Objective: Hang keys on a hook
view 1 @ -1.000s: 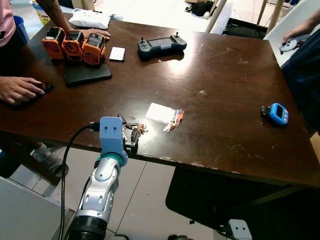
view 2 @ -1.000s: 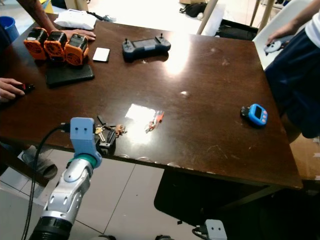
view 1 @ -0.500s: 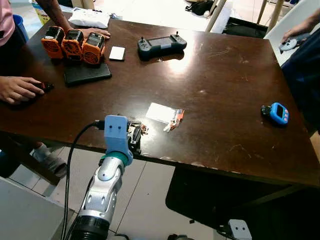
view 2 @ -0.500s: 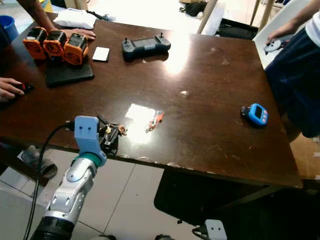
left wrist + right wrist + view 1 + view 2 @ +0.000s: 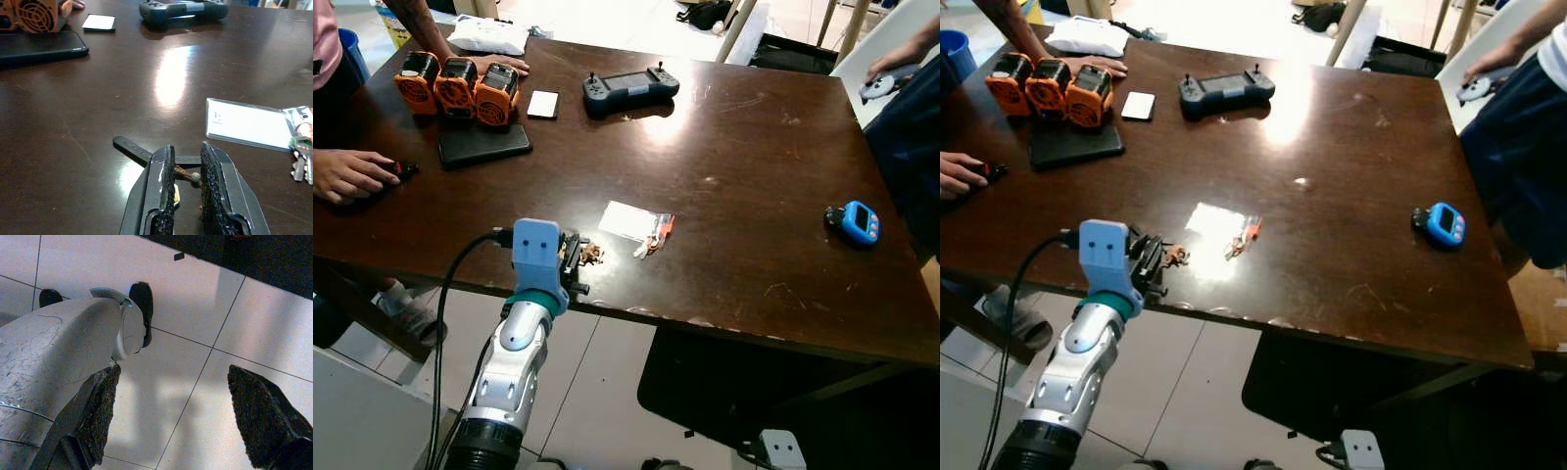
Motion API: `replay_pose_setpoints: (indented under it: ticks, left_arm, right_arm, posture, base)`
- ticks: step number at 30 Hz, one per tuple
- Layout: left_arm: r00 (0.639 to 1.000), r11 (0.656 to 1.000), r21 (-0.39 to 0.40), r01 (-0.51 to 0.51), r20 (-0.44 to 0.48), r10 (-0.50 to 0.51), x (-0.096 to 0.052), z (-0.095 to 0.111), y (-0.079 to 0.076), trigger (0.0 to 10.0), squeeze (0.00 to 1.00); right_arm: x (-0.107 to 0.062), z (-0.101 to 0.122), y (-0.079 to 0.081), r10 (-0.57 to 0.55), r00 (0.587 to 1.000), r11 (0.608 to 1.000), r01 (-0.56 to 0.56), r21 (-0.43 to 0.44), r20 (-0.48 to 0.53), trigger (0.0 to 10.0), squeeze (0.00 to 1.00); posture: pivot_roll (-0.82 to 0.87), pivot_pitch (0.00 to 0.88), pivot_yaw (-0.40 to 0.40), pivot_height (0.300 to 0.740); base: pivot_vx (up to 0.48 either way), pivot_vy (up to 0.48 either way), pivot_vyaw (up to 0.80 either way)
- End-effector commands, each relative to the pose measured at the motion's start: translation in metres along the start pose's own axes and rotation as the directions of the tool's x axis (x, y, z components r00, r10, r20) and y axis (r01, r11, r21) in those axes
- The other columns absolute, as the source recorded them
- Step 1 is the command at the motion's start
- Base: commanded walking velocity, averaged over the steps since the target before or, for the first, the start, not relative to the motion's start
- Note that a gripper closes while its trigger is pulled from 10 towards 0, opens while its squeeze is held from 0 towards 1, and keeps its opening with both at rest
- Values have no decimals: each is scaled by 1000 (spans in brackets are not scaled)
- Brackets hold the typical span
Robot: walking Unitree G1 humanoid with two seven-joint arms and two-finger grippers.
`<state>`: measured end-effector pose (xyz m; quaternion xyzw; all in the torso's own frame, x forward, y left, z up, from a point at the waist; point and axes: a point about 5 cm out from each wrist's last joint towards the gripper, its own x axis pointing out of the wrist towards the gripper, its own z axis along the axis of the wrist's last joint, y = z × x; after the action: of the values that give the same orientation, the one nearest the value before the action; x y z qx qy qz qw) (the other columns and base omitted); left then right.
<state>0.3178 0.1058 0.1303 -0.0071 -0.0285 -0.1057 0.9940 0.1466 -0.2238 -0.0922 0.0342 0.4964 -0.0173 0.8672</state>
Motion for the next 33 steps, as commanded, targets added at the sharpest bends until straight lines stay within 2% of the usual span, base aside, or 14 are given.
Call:
replay_pose_setpoints:
  ticks: [1, 2, 5, 10, 11, 12, 23, 27, 33]
  left_arm:
    - [1000, 1000, 18, 23, -11, -23, -3, -4, -4, 10000, 0]
    - [999, 999, 16, 48, -8, -48, -3, -4, -7, 10000, 1000]
    - [996, 996, 19, 85, -5, -85, -2, -5, -16, 10000, 1000]
    - [997, 996, 23, 81, -6, -81, -1, -6, -16, 10000, 1000]
    - [997, 996, 25, 80, -8, -80, -1, -6, -17, 10000, 733]
    - [997, 997, 23, 76, -15, -76, 2, -8, -17, 10000, 0]
    - [999, 1000, 11, -21, -49, 21, 14, -12, -4, 10000, 0]
    - [998, 999, -7, -54, -45, 54, 16, -11, 5, 10000, 0]
    - [998, 998, -16, -54, -38, 53, 14, -12, 9, 10000, 0]
  right_arm:
    - [-2, -11, -1, -3, 1000, 1000, 3, -3, -31, 10000, 0]
    - [-2, -11, -2, -4, 999, 1000, 4, -2, -32, 10000, 0]
    - [-3, -13, -2, -5, 999, 1000, 5, 0, -34, 10000, 0]
    - [-3, -13, -2, -4, 999, 1000, 5, 0, -35, 10000, 0]
    - [-3, -13, -2, -4, 999, 1000, 4, 0, -35, 10000, 0]
    - [-3, -14, -1, -3, 999, 1000, 3, 1, -36, 10000, 0]
    - [-3, -17, 0, -2, 999, 1000, 2, 10, -37, 10000, 0]
    - [-3, -17, 0, -2, 999, 1000, 3, 15, -35, 10000, 0]
    - [-3, -17, 0, -1, 999, 1000, 1, 14, -35, 10000, 0]
  posture:
    - [97, 141, 16, 740]
    - [96, 143, 16, 740]
    - [96, 146, 16, 740]
    - [96, 148, 16, 740]
    - [95, 149, 16, 740]
    - [92, 154, 18, 740]
    - [80, 156, 24, 740]
    - [80, 156, 24, 740]
    - [84, 157, 25, 740]
  base:
    - [0, 0, 0]
    - [0, 0, 0]
    - [0, 0, 0]
    - [0, 0, 0]
    - [0, 0, 0]
    - [0, 0, 0]
    - [0, 0, 0]
    - [0, 0, 0]
    - [0, 0, 0]
